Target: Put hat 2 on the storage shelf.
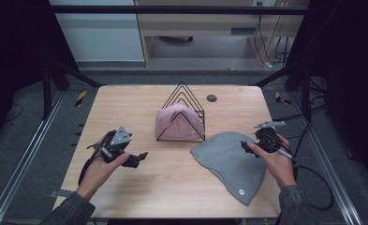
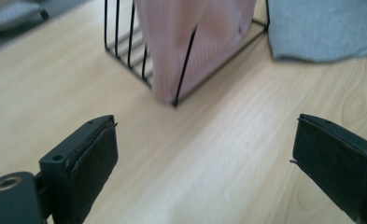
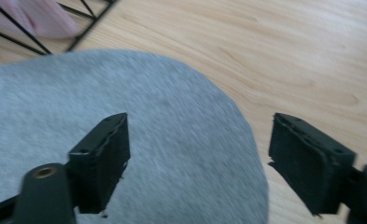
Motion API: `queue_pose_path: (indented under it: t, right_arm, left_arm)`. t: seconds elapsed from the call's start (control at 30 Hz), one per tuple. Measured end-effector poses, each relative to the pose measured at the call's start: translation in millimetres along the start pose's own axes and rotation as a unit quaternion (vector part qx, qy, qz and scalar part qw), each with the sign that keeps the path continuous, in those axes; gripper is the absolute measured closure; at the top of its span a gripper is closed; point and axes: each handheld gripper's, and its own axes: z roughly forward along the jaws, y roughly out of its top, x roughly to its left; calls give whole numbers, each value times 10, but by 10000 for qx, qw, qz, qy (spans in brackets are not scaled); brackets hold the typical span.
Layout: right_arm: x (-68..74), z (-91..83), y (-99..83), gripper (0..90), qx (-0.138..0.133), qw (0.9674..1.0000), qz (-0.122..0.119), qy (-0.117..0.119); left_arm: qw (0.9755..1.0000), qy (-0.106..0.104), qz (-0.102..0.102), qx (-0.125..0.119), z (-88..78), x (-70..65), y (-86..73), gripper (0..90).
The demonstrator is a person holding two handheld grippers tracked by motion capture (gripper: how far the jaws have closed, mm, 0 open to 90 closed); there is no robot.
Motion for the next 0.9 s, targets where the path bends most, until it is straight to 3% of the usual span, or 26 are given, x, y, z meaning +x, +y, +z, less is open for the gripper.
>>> queue_pose_path:
  t: [0.03, 0.07, 0.1, 0.13, 0.23, 0.5, 0.9]
  right_arm:
    - [0, 0, 0, 265, 0, 10000, 0, 0]
    - [-34, 5, -23, 298, 35, 10000, 46, -64]
    - [-104, 11, -68, 362, 112, 9998, 156, -78]
    - [-141, 20, -87, 388, 155, 9997, 187, -94]
    - [-253, 61, -135, 451, 233, 9991, 342, -114]
    - [-388, 257, -224, 491, 402, 9965, 738, -7]
    - [-308, 349, -253, 521, 572, 9966, 585, 67]
  left_arm:
    - [10000, 0, 0, 0, 0, 0, 0, 67]
    - [9999, 69, -26, 91, -7, -6, -106, 67]
    - [9990, 178, -100, 389, -27, -36, -272, 91]
    - [9987, 159, -50, 477, -41, -58, -310, 95]
    - [9980, 219, 116, 575, -120, -116, -351, 88]
    - [9975, 297, 102, 626, -129, -113, -368, 91]
    - [9970, 269, 193, 694, -106, -122, -371, 94]
